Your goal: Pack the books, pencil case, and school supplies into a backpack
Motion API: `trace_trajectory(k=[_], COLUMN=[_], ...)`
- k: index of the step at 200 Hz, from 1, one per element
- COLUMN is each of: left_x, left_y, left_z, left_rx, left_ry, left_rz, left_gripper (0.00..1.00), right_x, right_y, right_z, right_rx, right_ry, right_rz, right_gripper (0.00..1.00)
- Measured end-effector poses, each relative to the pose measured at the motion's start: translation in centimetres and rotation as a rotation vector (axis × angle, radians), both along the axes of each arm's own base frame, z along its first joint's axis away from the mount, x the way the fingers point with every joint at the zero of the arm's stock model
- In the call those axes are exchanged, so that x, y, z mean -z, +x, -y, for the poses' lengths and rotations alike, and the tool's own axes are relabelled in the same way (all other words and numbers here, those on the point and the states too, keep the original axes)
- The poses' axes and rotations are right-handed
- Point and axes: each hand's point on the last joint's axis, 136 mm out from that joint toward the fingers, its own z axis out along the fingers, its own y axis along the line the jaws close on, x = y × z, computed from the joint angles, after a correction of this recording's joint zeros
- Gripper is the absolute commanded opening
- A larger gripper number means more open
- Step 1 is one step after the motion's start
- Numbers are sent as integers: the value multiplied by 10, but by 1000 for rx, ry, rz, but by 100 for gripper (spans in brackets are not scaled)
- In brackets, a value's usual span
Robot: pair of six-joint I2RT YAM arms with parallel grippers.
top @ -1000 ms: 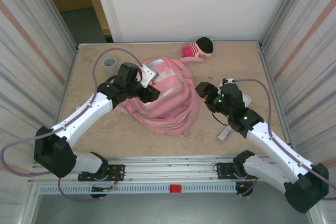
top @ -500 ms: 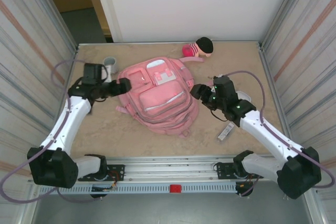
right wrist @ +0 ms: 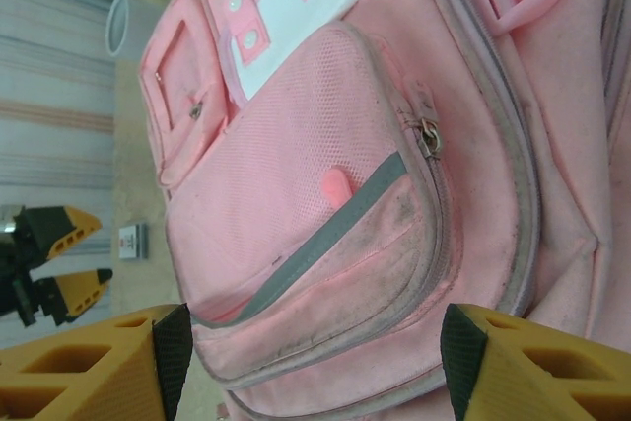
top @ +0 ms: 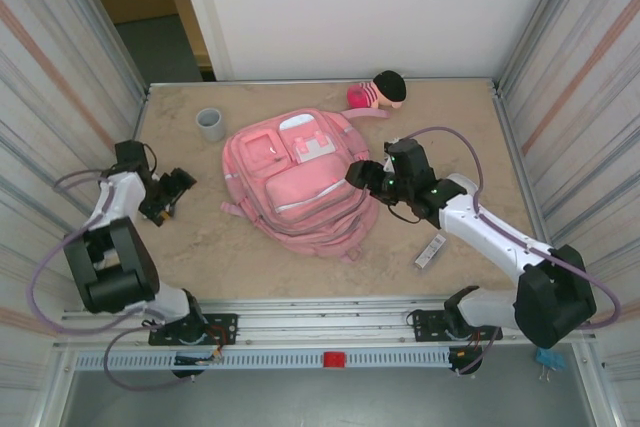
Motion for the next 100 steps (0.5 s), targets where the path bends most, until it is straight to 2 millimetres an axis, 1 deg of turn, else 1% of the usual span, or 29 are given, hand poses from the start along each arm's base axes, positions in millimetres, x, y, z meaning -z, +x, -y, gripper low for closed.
trace_trajectory(k=[23, 51, 75, 100], left_x=[13, 27, 40, 41], left_y=[22, 37, 42, 42], left_z=[-15, -29, -34, -32], left_rx=[-2, 5, 7, 0], left_ry=[37, 83, 92, 91], left_rz=[-31, -60, -88, -76], left_gripper=[92, 92, 91, 90], right_x=[3, 3, 3, 3], right_y=[-1, -2, -2, 0], right_z=[-2, -2, -2, 1], right_rx=[-13, -23, -31, -26], right_ry=[2, -3, -3, -1], right_rz=[-12, -8, -6, -7], right_gripper=[69, 69, 69, 69])
